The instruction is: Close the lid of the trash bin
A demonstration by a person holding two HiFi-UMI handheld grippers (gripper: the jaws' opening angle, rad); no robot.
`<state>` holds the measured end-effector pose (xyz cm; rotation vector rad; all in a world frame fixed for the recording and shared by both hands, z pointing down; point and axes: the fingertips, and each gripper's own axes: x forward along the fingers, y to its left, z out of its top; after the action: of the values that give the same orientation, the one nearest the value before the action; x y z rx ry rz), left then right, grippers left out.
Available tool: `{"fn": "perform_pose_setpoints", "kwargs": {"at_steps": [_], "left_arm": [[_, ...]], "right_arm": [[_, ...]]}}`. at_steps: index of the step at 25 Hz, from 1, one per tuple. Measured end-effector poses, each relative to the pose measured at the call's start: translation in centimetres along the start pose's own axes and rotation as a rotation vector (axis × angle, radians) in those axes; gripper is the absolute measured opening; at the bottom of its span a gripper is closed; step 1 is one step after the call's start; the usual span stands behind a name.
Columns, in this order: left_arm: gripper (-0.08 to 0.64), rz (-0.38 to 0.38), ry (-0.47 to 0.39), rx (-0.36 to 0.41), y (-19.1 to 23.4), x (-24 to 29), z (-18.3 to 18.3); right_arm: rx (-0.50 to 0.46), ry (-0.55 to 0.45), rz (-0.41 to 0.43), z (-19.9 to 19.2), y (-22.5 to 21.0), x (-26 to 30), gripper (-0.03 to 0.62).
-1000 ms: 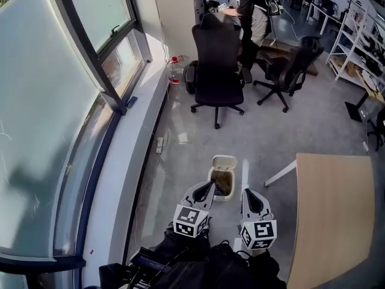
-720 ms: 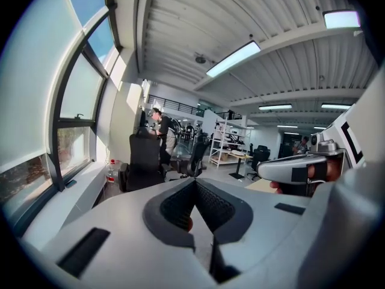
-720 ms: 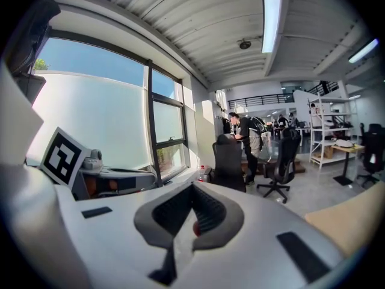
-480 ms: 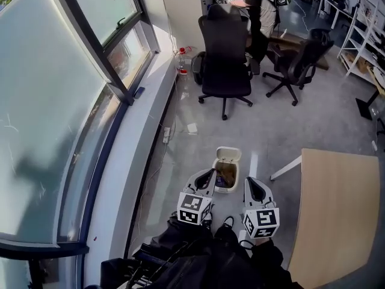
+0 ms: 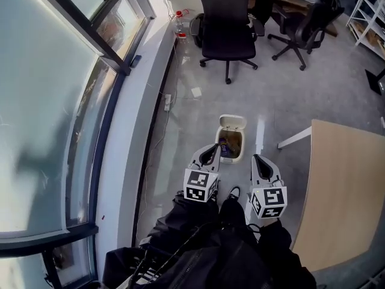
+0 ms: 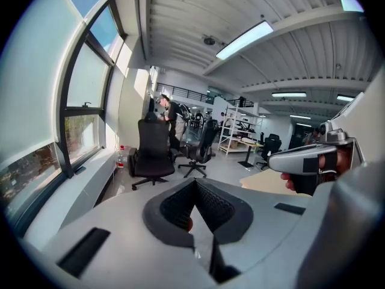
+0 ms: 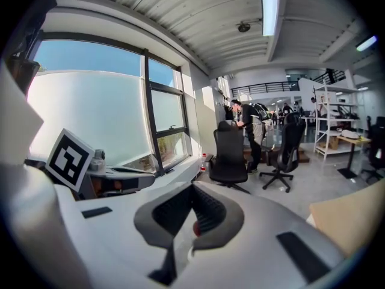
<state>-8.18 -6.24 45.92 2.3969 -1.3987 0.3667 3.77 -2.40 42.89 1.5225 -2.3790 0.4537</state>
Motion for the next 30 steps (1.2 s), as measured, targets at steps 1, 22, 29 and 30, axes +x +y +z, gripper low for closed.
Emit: {"fn": "perform_pose_setpoints", "kwargs": {"at_steps": [1, 22, 29, 30], "left_arm": [[0.0, 0.0, 0.012, -0.003, 0.2, 0.6, -0.5], [0.0, -0.004, 0.322, -0.035, 5.2, 11.3, -17.7], [0.0, 0.0, 0.375, -0.021, 6.1, 13.5, -20.7], [0.0, -0.001, 0.379, -0.014, 6.1, 13.8, -20.9]], "right_arm": [[0.003, 0.011, 0.0, -0.5, -0.2, 0.6, 0.005], [0.103, 0.243, -0.041, -16.1, -5.4, 12.1, 0.005], [0.117, 0.304, -0.027, -20.2, -6.1, 14.1, 0.005], [0.121, 0.309, -0.028, -20.6, -6.3, 14.2, 0.005]]}}
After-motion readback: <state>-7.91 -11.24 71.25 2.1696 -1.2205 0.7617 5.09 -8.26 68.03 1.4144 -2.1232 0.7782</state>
